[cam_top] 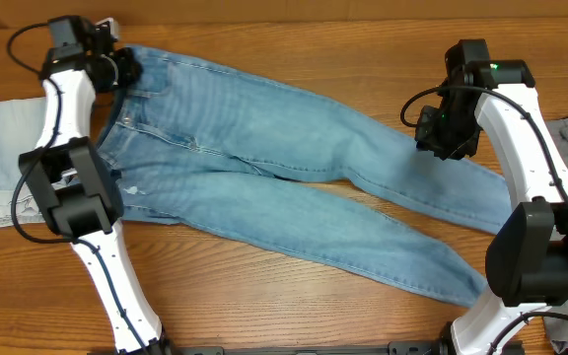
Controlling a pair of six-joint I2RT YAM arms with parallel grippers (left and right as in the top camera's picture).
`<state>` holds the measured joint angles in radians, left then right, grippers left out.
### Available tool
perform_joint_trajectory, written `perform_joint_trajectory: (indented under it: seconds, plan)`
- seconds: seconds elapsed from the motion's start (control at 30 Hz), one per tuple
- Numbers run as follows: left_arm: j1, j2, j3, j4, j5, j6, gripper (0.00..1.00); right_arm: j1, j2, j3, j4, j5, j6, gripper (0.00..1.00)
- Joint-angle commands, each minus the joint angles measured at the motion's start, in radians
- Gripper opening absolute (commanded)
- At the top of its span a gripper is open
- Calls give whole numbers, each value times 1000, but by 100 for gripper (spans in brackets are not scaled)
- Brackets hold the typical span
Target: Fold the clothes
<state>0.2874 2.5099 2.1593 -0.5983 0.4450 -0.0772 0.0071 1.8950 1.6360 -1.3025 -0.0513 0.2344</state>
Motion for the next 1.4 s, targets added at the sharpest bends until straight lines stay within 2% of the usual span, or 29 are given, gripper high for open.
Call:
perform_joint_trajectory:
  seconds: [0.0,0.03,0.07,0.1,0.13,0.2,0.23,0.27,0.3,0.37,0.43,0.5,0.6,0.83,1.07,1.23,1.3,1.37]
  plan:
    - [26,-3,35,8,-37,-17,11,-3,-14,10,-37,9,-2,36]
    - [28,-3,48,1,-33,-17,21,-3,-14,10,-56,39,10,36]
    - [28,-3,66,-12,-26,-16,45,-3,-14,10,-65,114,61,37]
    - [27,-5,88,-28,-26,-16,56,-3,-14,9,-64,153,92,38]
    - [23,-5,138,-66,-4,-16,75,-3,-14,9,-56,174,112,40]
    - [17,-6,212,-118,53,-17,79,-6,-13,6,-46,175,121,40]
    - [13,-6,270,-166,91,-16,76,-18,-13,2,-43,174,147,13]
    - [9,-6,324,-216,117,-16,73,-34,-13,-4,-42,174,161,4]
    - [5,-6,397,-303,135,-23,53,-72,-11,-20,-32,174,163,4]
    - [-3,-6,483,-438,129,-43,4,-135,-3,-52,-11,161,156,4]
    - [-13,-6,532,-560,116,-59,4,-187,3,-101,39,117,147,4]
    - [-30,-6,549,-678,77,-62,4,-222,11,-187,167,44,132,4]
    - [-69,-6,549,-770,14,-62,4,-225,54,-267,287,-42,84,4]
    - [-157,-6,549,-845,-249,-61,4,-211,215,-293,451,-55,26,4]
    - [-163,-6,549,-863,-285,-58,4,-211,275,-293,636,-18,-7,4]
    - [-163,-6,549,-892,-300,-58,4,-211,275,-293,703,-17,-51,4]
    - [-163,-6,549,-906,-305,-58,4,-211,274,-232,643,-18,-86,4]
    - [-163,-6,549,-912,-340,-58,4,-216,272,-99,534,-17,-86,4]
